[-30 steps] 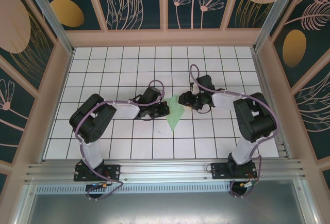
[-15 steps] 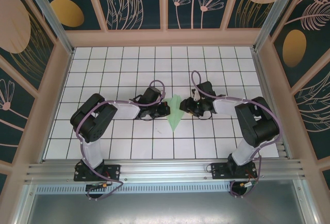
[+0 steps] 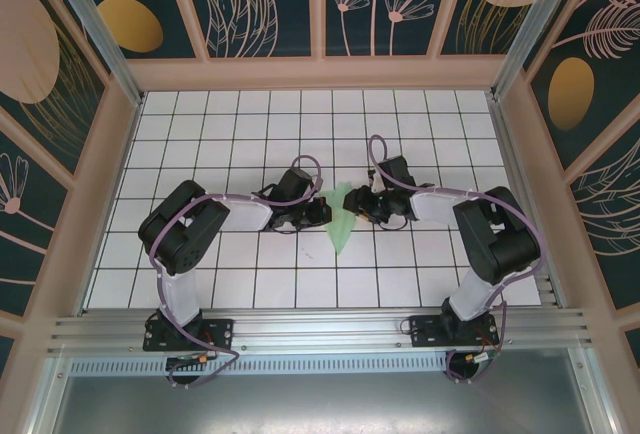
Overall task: Fold a paper plane with a square sheet of paper (pick it up from the middle)
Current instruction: Turn over the paper at the center of the table.
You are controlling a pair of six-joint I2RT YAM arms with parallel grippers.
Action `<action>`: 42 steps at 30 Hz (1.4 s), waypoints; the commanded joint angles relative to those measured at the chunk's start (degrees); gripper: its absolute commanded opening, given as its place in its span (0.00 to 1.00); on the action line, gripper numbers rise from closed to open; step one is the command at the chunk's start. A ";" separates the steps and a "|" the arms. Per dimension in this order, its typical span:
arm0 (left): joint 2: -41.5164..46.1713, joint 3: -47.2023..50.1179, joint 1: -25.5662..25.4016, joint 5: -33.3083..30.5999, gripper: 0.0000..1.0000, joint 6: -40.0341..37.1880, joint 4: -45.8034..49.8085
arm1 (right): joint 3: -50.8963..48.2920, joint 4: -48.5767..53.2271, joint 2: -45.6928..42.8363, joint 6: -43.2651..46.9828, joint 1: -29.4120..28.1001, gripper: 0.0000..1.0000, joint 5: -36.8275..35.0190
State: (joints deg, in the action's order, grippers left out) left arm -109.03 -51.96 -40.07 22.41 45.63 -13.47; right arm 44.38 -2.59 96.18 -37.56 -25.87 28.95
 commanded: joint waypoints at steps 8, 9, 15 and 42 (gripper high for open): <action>-2.94 1.02 -0.41 2.25 0.01 -0.24 -0.04 | -1.76 -7.87 -0.11 -2.02 0.47 0.51 6.20; -2.94 1.18 -0.44 2.44 0.02 -0.03 -0.56 | -1.60 -7.79 0.16 -1.23 0.46 0.51 6.44; -2.65 2.37 -0.44 2.98 0.02 0.96 -2.65 | 0.63 -5.91 3.15 3.57 1.21 0.52 5.94; 6.32 11.17 -0.36 0.67 0.22 8.88 -17.22 | 3.81 -8.68 6.91 7.85 3.16 0.03 12.75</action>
State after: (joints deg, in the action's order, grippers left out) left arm -106.17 -43.05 -40.14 24.64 51.24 -26.89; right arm 47.37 -9.39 104.90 -30.15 -23.51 40.62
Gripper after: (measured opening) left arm 0.191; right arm 0.063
